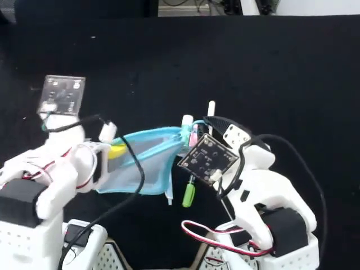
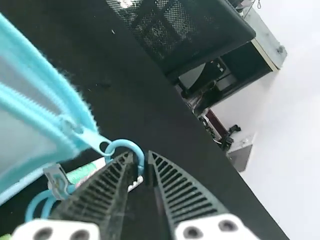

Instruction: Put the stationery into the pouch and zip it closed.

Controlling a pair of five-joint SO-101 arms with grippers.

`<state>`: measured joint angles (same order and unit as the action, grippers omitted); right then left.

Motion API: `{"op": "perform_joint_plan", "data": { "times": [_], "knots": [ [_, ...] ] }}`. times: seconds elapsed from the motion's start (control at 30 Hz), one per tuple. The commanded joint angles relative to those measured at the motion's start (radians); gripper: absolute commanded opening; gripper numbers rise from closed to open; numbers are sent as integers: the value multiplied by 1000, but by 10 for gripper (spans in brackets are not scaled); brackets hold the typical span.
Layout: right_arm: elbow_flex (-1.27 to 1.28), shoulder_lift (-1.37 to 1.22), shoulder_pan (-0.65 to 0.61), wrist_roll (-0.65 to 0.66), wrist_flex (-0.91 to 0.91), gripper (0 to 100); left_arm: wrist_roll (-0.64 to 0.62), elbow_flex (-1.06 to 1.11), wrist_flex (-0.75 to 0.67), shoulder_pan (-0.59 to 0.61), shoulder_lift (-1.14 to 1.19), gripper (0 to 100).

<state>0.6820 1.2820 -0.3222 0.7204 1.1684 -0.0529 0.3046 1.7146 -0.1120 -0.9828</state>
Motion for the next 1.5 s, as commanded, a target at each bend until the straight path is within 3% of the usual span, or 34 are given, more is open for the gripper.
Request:
{"op": "perform_joint_plan", "data": {
  "times": [0.0,0.13,0.23,0.4,0.5,0.6,0.7,1.0,1.27,1.47],
  "knots": [
    [-58,15,-14,8,2,10,35,27,-15,50,11,240],
    [-58,15,-14,8,-2,10,89,10,-12,61,0,158],
    [-56,15,-14,8,-6,11,87,-81,-8,62,0,15],
    [-59,15,-14,8,-6,14,89,-222,-14,56,11,34],
    [-79,16,-14,-6,-5,77,92,-232,-12,59,11,29],
    [-156,21,-15,-146,-5,189,94,-183,-26,54,6,30],
    [-228,39,-17,-281,-6,230,95,-70,-77,53,0,30],
    [-243,45,-261,-463,78,230,183,97,-255,64,0,30],
    [-193,8,-95,-631,69,230,422,90,-269,62,0,30],
    [-254,-173,-48,-646,181,230,446,110,-172,-13,-26,30]
  ]
}}
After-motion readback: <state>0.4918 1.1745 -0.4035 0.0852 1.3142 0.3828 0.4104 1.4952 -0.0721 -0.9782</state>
